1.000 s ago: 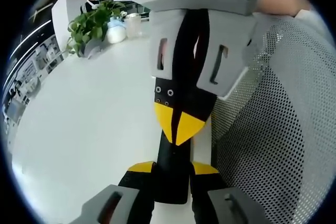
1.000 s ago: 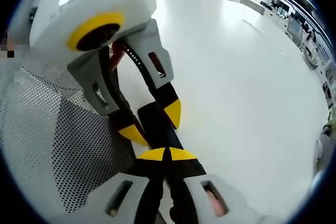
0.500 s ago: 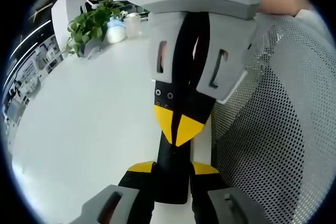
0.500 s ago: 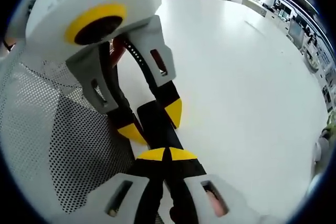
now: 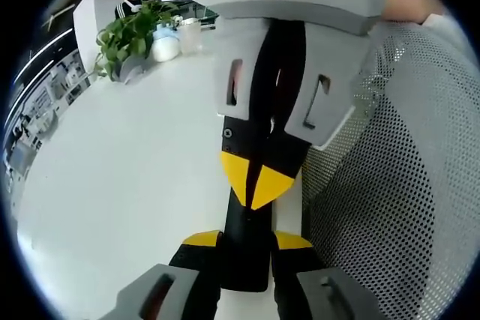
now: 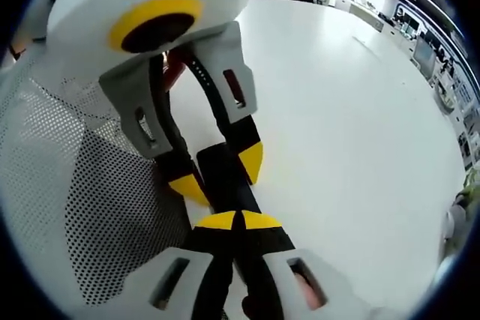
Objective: Press the specified remote control buttons in sequence, fully releasing each button before pressing the next.
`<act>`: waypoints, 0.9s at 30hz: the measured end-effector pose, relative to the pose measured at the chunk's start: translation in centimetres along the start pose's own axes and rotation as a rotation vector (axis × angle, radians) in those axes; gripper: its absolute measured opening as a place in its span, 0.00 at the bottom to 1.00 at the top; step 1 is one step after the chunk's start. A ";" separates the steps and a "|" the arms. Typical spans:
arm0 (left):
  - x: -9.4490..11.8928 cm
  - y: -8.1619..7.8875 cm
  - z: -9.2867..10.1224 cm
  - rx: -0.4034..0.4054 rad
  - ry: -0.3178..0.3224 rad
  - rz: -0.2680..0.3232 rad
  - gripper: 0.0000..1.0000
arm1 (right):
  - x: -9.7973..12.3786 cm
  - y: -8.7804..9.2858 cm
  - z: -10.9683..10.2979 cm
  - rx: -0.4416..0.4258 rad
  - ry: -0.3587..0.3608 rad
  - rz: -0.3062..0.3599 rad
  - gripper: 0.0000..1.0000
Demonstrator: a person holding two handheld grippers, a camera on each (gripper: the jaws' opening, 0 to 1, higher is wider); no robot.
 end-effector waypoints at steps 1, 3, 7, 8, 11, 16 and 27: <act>0.0 0.0 0.0 0.000 0.000 0.000 0.25 | 0.0 0.0 0.0 0.004 0.001 0.002 0.00; 0.0 0.0 0.0 0.000 0.000 0.001 0.25 | 0.0 0.0 0.0 0.033 0.005 0.010 0.00; 0.0 0.0 0.0 0.000 0.001 0.002 0.25 | -0.1 -0.1 -0.2 0.077 0.011 0.005 0.00; 0.0 0.0 0.0 0.000 0.002 0.003 0.25 | -0.1 -0.1 -0.1 0.069 0.010 0.001 0.00; 0.0 0.0 0.0 -0.001 0.003 0.005 0.25 | -0.1 0.0 0.1 0.051 0.004 0.007 0.00; 0.0 0.0 0.0 -0.003 0.003 0.008 0.25 | -0.1 0.0 0.0 0.049 0.005 0.014 0.00; 0.0 0.0 0.0 -0.008 0.006 0.007 0.25 | -0.1 0.0 0.0 0.018 -0.006 0.020 0.00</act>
Point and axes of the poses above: the point that each gripper's makers call its tool centre point, and the gripper's own axes: x roughly backward along the fingers, z roughly to its right, y roughly out of its underside, the point moved 7 cm from there along x, roughly backward along the fingers, and after that the axes turned 11 degrees about y, right-handed, at the moved point
